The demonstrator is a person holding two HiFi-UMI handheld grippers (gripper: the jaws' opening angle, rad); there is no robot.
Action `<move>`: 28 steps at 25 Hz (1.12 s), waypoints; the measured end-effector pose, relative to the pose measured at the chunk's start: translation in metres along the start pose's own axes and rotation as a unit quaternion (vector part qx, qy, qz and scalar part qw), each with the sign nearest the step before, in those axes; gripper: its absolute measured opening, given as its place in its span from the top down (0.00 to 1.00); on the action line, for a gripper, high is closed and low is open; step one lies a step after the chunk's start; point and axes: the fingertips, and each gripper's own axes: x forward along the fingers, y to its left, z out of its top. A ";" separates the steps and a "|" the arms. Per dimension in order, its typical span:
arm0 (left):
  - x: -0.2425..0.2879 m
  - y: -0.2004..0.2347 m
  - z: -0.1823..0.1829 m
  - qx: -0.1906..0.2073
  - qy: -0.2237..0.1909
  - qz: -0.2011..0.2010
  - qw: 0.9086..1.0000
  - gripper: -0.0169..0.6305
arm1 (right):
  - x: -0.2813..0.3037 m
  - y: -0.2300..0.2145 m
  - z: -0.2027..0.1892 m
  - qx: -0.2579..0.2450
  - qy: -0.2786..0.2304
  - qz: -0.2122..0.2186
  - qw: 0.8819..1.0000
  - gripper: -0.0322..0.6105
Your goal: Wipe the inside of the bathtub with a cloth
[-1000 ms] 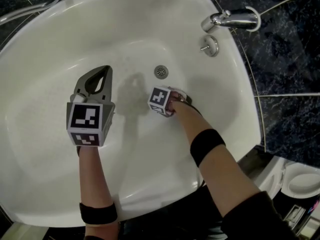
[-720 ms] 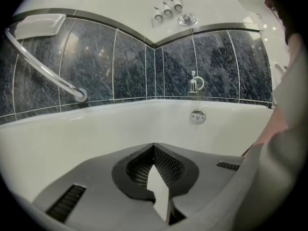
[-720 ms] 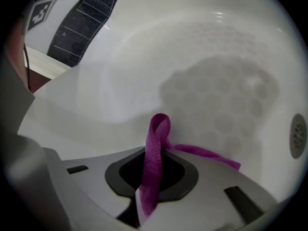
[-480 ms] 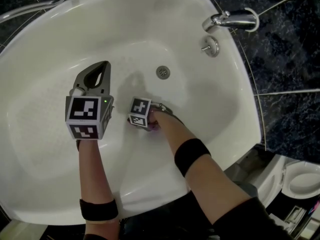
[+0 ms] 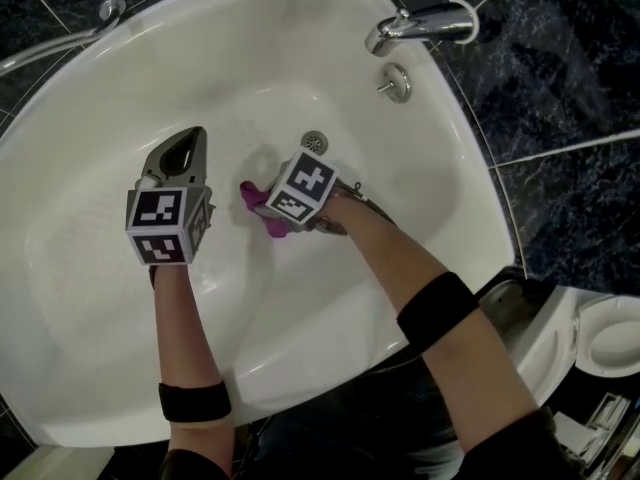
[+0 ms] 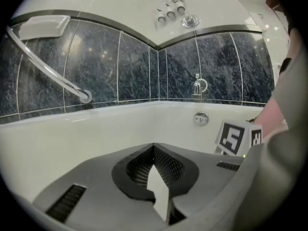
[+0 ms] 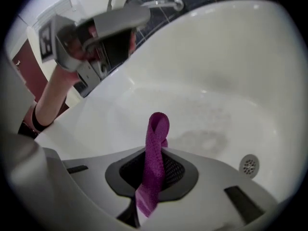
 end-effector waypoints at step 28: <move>-0.159 -0.031 0.071 0.008 -0.053 0.057 0.997 0.98 | -0.299 0.084 0.073 -0.072 -0.403 -0.278 0.869 0.85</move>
